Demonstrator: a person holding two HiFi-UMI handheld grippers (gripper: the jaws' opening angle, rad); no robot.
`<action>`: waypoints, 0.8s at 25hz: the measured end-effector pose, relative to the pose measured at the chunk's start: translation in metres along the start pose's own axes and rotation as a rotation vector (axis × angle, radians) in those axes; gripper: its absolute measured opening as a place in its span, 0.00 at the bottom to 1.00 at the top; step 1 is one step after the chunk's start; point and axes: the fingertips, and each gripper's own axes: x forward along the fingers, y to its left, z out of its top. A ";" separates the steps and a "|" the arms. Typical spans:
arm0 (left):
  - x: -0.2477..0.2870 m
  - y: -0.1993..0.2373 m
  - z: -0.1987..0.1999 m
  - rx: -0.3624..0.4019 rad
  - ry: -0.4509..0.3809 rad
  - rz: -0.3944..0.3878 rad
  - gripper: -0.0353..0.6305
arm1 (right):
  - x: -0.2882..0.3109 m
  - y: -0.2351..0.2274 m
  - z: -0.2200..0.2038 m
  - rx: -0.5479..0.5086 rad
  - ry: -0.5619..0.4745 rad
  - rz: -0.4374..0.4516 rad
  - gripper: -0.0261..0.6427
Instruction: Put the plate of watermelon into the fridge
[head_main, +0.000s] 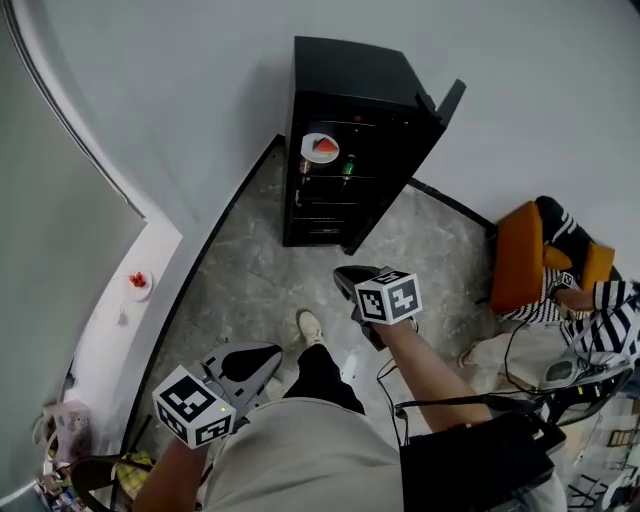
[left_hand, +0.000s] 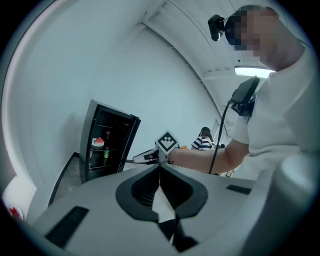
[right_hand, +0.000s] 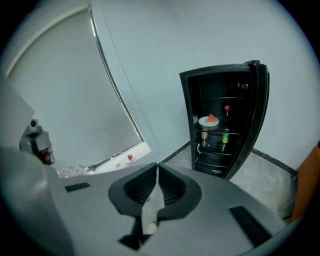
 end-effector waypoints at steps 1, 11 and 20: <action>-0.005 -0.003 -0.002 0.000 -0.005 0.004 0.07 | -0.008 0.011 -0.005 -0.007 -0.002 0.010 0.08; -0.038 -0.014 -0.027 -0.016 -0.028 0.040 0.07 | -0.058 0.107 -0.044 -0.106 0.008 0.102 0.08; -0.048 -0.017 -0.037 -0.031 -0.023 0.045 0.07 | -0.078 0.143 -0.057 -0.186 0.007 0.126 0.07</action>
